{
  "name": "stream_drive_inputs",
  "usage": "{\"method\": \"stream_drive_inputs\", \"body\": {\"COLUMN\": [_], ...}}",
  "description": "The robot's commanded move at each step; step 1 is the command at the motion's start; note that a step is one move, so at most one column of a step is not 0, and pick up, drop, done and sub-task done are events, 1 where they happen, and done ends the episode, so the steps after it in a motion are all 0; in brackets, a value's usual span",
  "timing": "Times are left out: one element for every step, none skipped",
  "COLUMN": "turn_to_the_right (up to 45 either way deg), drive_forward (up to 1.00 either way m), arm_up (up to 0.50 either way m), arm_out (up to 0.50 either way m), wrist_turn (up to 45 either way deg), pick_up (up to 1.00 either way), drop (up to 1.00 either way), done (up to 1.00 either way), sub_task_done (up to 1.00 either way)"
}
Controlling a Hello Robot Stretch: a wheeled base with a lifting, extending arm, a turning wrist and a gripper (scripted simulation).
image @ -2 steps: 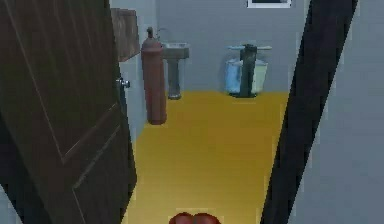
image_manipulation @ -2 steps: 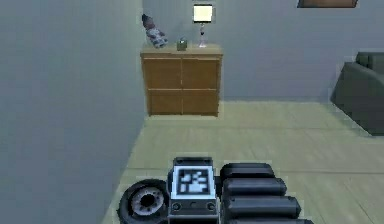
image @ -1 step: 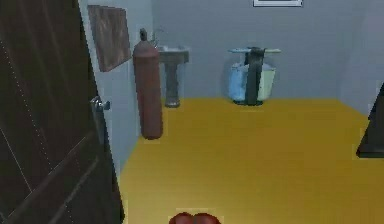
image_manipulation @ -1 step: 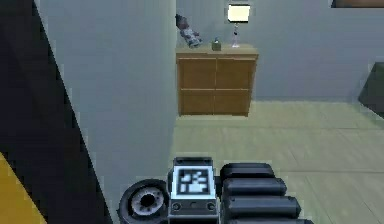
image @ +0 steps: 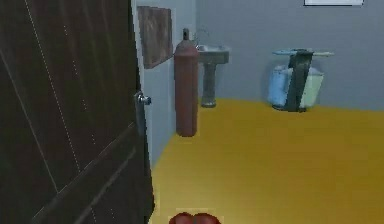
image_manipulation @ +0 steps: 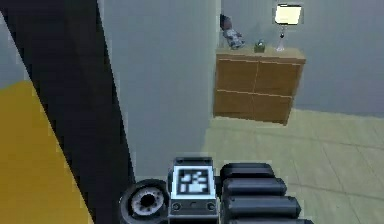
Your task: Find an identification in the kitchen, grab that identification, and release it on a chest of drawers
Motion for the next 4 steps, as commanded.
{"method": "stream_drive_inputs", "body": {"turn_to_the_right": [0.0,45.0,6.0,0.0], "drive_forward": [0.50,0.00,0.00,1.00], "arm_up": [0.00,0.00,0.00,0.00], "arm_out": [0.00,0.00,0.00,0.00], "wrist_turn": [0.0,0.0,0.0,0.0], "pick_up": [0.00,0.00,0.00,0.00], "drop": [0.00,0.00,0.00,0.00], "done": [0.00,0.00,0.00,0.00], "sub_task_done": [0.00,0.00,0.00,0.00]}}
